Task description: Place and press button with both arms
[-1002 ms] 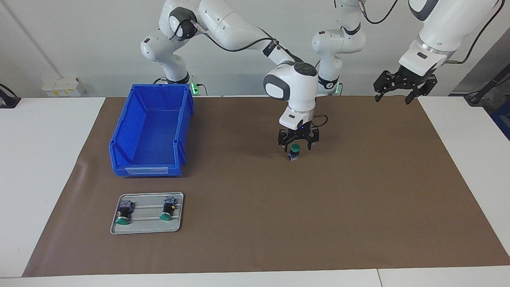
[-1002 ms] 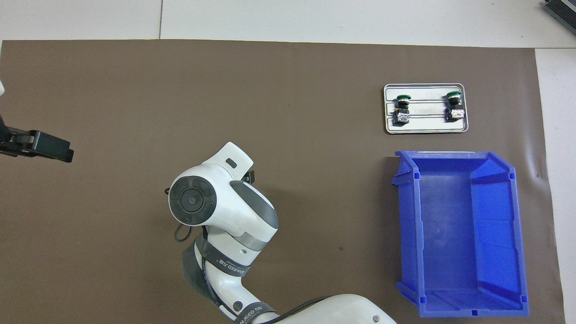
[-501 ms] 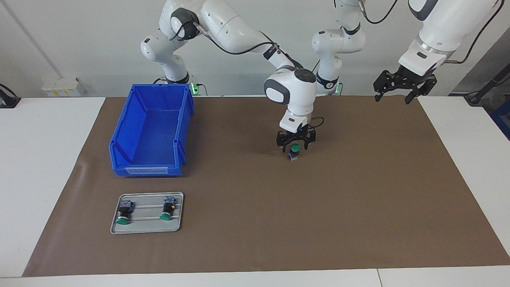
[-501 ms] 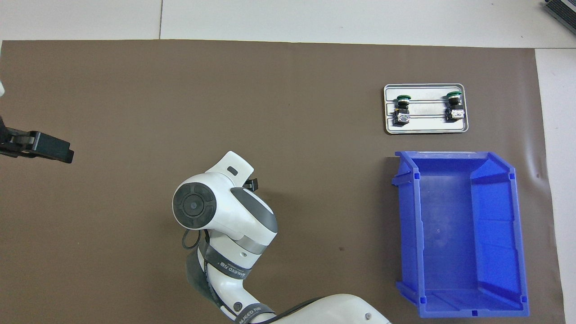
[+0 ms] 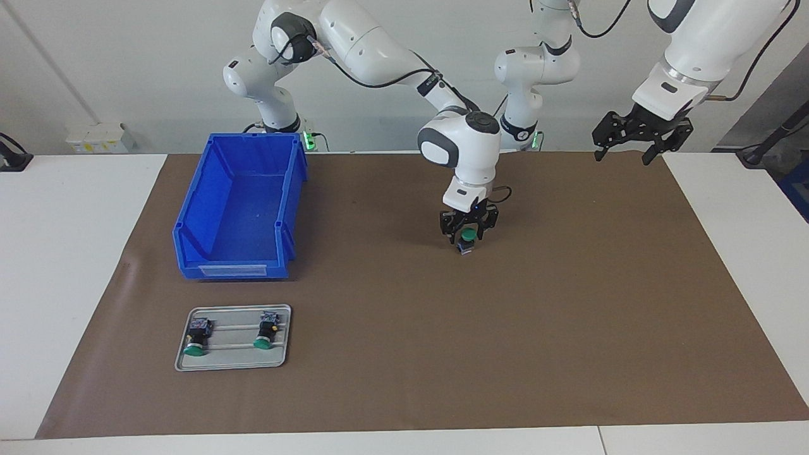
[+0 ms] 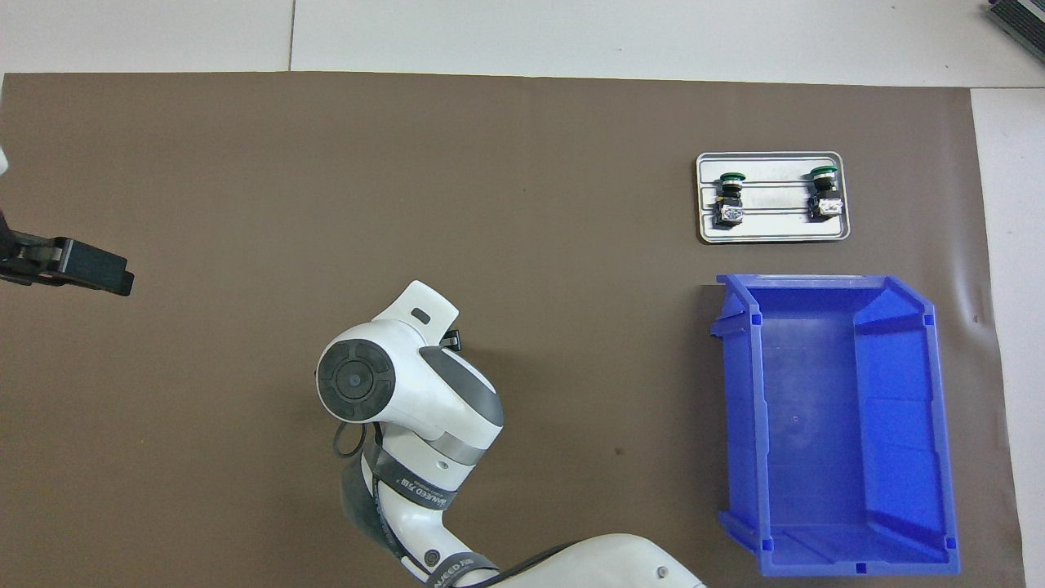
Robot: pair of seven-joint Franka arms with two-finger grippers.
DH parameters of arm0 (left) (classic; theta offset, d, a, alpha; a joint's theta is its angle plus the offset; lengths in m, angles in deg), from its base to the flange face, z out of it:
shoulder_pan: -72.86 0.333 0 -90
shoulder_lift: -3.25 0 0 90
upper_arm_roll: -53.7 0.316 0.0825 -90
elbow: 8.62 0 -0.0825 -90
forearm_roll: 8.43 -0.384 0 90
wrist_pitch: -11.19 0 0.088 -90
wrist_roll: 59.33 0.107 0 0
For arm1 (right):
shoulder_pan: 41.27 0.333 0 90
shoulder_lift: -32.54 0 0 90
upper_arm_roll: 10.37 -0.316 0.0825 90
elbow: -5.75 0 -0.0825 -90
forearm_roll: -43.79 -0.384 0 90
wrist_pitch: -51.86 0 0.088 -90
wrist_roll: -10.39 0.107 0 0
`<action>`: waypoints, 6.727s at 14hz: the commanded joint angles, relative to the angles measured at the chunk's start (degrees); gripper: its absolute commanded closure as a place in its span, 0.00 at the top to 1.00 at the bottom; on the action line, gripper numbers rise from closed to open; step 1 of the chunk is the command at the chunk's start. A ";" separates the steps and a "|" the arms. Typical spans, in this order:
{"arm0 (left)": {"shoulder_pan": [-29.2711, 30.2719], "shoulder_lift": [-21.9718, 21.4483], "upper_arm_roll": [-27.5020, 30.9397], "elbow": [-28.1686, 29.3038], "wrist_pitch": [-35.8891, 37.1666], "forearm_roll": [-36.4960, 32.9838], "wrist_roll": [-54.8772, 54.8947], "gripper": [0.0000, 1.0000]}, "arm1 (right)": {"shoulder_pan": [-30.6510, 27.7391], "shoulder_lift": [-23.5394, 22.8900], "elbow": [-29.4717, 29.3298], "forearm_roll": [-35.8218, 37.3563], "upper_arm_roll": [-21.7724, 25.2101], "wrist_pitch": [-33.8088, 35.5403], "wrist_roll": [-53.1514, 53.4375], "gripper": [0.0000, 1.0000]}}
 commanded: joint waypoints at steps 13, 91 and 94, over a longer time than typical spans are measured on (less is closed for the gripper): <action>0.66 -1.65 -0.36 1.76 0.04 -0.43 0.10 1.00 | -2.13 6.45 0.51 -0.10 0.37 2.52 0.24 0.00; 1.19 -1.56 -0.54 1.67 -1.62 -0.69 0.10 1.00 | -44.77 39.61 7.01 -4.06 7.92 41.83 -44.41 1.00; 1.63 -1.47 -0.54 1.41 -1.80 -0.69 -0.08 1.00 | -44.86 40.66 9.73 -3.97 7.92 39.46 -44.67 1.00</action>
